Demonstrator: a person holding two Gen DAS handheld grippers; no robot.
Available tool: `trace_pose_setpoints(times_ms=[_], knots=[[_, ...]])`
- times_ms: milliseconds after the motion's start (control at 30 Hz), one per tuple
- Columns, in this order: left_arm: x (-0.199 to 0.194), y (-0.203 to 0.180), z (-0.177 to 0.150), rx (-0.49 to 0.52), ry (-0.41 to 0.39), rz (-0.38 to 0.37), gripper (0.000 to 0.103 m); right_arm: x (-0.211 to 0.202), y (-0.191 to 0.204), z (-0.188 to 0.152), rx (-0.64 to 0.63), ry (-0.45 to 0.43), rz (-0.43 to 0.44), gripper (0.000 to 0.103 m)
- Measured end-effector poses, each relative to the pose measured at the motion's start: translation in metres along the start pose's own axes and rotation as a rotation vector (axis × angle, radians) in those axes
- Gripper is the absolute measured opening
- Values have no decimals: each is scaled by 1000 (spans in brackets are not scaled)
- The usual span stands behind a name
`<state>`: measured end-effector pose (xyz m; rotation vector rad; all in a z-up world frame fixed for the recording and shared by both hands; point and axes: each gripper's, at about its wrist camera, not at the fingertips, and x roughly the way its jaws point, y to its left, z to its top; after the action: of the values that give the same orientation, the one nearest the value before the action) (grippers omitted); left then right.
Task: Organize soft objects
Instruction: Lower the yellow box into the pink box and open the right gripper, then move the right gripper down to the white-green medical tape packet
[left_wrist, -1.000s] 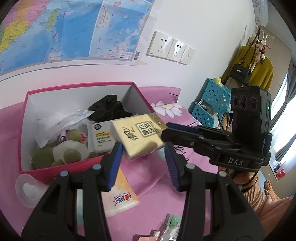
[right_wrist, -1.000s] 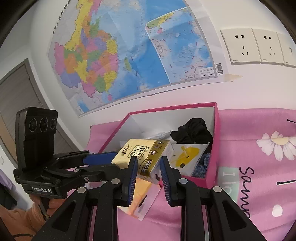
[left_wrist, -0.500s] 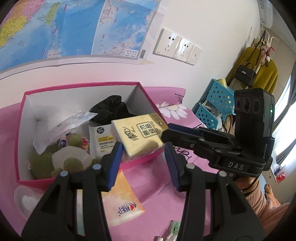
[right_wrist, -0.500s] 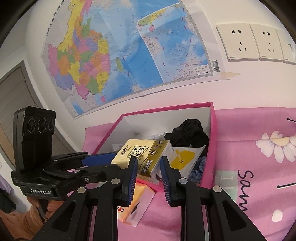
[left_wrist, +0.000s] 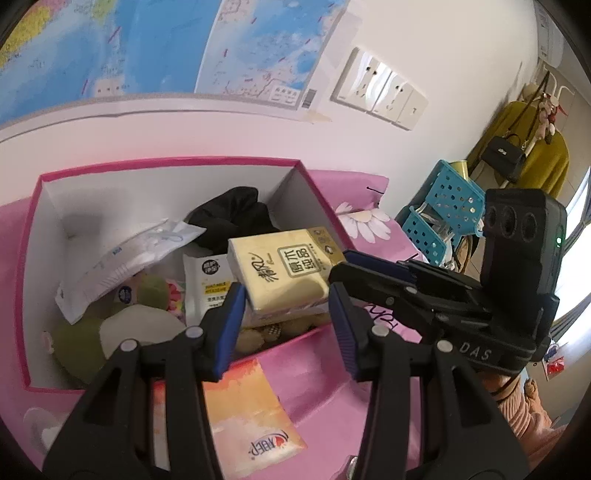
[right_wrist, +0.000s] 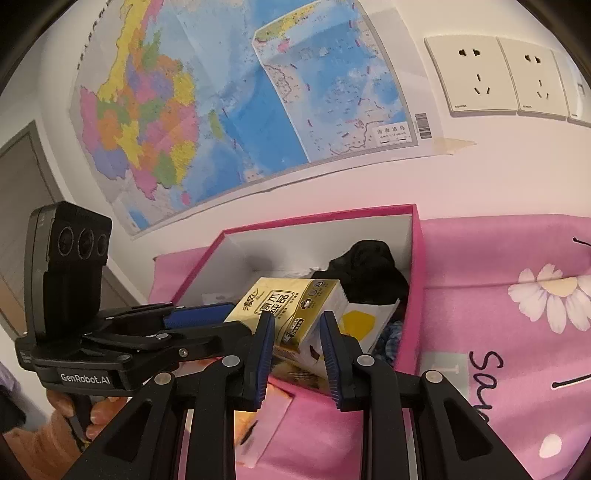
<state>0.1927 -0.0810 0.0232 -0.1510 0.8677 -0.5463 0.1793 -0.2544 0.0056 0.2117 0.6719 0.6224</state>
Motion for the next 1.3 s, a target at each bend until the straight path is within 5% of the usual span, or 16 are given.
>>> trace_pose_setpoints(times_ms=[433, 833, 1067, 1300], knots=[[21, 9, 1, -25, 27, 51, 48, 11, -1, -1, -21, 4, -89, 31], [-38, -12, -34, 90, -79, 49, 48, -40, 15, -21, -67, -41, -63, 36], [-71, -30, -84, 154, -69, -17, 50, -64, 27, -58, -79, 37, 70, 46], [-65, -46, -145, 178, 61, -52, 51, -63, 36, -120, -106, 201, 80, 47]])
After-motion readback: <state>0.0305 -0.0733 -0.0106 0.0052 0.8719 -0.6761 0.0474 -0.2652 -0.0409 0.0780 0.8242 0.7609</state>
